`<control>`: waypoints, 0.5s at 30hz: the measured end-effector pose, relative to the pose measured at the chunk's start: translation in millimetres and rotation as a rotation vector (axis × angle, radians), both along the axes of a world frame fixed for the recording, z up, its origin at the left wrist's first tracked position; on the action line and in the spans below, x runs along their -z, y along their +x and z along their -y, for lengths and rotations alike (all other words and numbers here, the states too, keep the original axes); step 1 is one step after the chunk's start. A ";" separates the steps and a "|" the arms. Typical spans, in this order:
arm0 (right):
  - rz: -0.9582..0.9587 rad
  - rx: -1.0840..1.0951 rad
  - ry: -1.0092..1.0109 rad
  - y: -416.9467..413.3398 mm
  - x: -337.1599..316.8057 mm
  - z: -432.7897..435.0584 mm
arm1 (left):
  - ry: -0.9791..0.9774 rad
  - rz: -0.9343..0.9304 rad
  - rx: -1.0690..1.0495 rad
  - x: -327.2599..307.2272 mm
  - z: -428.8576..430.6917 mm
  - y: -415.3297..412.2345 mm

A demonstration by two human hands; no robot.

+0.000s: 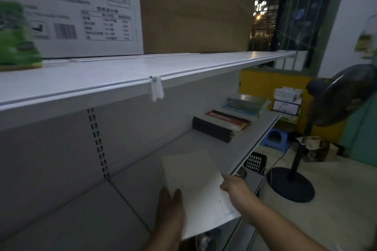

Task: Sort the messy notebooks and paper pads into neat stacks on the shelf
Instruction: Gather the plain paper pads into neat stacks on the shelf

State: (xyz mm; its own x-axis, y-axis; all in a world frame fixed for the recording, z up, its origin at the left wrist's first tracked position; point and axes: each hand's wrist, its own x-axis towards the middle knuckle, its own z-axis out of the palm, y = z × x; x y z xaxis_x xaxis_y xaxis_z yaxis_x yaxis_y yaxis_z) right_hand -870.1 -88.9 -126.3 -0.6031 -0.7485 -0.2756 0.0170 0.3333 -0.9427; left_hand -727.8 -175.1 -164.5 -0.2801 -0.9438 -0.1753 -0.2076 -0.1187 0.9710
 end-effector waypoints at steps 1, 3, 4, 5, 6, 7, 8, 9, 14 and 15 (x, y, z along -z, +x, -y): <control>-0.011 0.022 0.000 -10.9 1.5 4.3 | 0.002 0.006 0.006 2.0 6.4 -11.3; -0.067 0.048 0.001 -36.4 1.5 19.5 | 0.037 0.028 0.011 1.6 17.8 -31.4; -0.096 0.049 0.001 -51.8 1.1 29.7 | 0.058 0.032 0.034 -1.3 24.9 -41.5; -0.113 0.047 0.010 -67.9 0.8 41.1 | 0.070 0.052 0.080 0.3 35.4 -52.8; -0.126 0.037 0.020 -81.5 -1.4 52.0 | 0.099 0.101 0.129 -3.6 43.5 -63.2; -0.145 0.022 0.044 -95.7 -2.0 62.9 | 0.081 0.122 0.144 -3.4 54.6 -74.6; -0.172 0.002 0.062 -110.2 -1.7 75.8 | 0.087 0.134 0.157 -8.5 60.4 -84.4; -0.234 -0.027 0.095 -125.1 -0.2 88.9 | 0.078 0.146 0.169 -9.3 68.0 -95.5; -0.545 -0.211 0.323 -175.3 5.1 156.3 | -0.249 0.609 0.289 -11.0 64.1 -142.2; -0.722 -0.339 0.395 -181.4 4.5 167.0 | -0.318 0.705 0.291 -3.5 66.3 -146.3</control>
State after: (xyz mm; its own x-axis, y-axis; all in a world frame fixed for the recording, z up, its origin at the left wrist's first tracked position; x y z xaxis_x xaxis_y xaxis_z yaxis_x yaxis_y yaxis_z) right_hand -1051.5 -255.9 -130.8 -0.4933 -0.8490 -0.1895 -0.6956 0.5158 -0.5001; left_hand -874.1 -241.4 -161.0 -0.4450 -0.8849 -0.1379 -0.7609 0.2923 0.5793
